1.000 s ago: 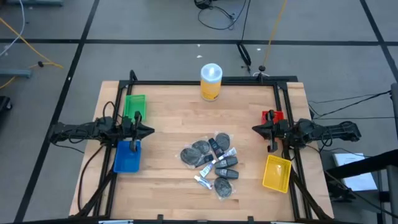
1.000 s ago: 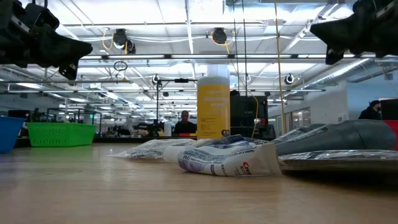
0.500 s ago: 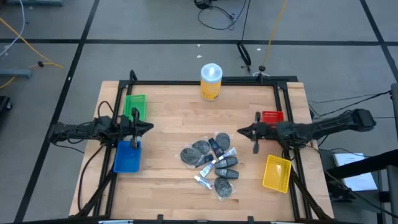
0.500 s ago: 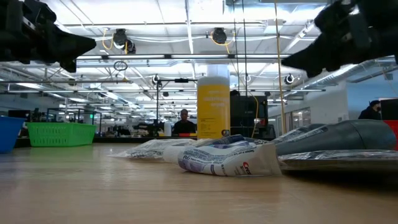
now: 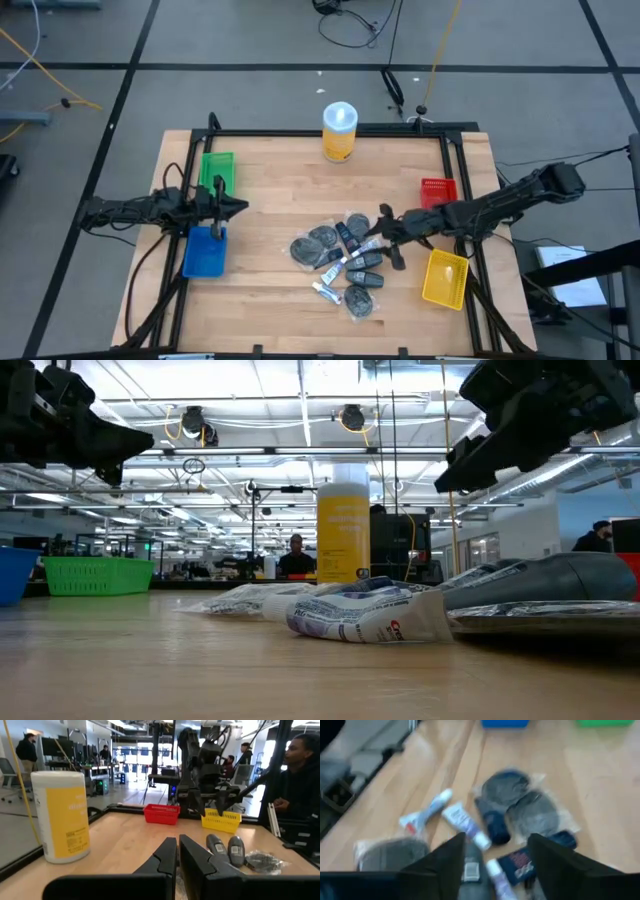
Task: Pick & Place Travel size toiletries
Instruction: Put the deodorant into the red bin
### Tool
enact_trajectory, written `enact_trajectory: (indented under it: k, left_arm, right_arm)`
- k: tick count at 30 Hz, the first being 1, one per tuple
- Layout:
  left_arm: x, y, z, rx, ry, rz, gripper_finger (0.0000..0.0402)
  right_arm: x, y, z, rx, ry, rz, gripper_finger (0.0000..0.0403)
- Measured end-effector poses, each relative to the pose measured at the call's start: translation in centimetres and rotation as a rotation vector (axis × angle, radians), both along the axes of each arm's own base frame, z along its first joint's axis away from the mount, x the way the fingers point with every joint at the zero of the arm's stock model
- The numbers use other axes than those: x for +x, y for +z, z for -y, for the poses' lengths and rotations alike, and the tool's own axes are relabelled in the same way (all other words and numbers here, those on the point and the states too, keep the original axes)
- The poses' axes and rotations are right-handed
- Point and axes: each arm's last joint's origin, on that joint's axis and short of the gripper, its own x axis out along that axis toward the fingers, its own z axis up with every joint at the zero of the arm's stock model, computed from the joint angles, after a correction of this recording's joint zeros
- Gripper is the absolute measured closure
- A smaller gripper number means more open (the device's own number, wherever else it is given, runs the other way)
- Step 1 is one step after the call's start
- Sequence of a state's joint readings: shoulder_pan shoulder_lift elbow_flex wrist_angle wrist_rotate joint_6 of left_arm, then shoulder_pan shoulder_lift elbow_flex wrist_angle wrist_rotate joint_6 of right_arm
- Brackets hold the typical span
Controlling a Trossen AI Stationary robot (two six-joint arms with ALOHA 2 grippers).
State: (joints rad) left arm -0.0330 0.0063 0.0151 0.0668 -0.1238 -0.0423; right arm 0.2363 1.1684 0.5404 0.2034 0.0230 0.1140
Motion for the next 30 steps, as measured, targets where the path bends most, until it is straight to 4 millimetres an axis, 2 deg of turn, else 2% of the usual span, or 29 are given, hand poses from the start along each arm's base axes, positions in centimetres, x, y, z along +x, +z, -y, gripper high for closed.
enact_trajectory:
  k: [6,16,21,30]
  left_arm:
    - [0.0,-0.2,0.0,-0.020,-0.002,-0.020,0.0382]
    - [0.0,-0.2,0.0,-0.021,-0.002,-0.025,0.0382]
    - [0.0,-0.3,0.0,-0.021,-0.002,-0.027,0.0382]
    - [0.0,-0.3,0.0,-0.038,-0.002,-0.032,0.0382]
  right_arm:
    - [-0.2,-1.8,-1.4,-0.036,0.017,-0.138,0.0130]
    - [0.0,-5.2,-2.8,-0.104,0.026,-0.295,0.0124]
    - [0.3,-6.4,-3.1,-0.110,0.031,-0.332,0.0139]
    - [0.8,-7.5,-3.9,-0.091,0.039,-0.314,0.0193]
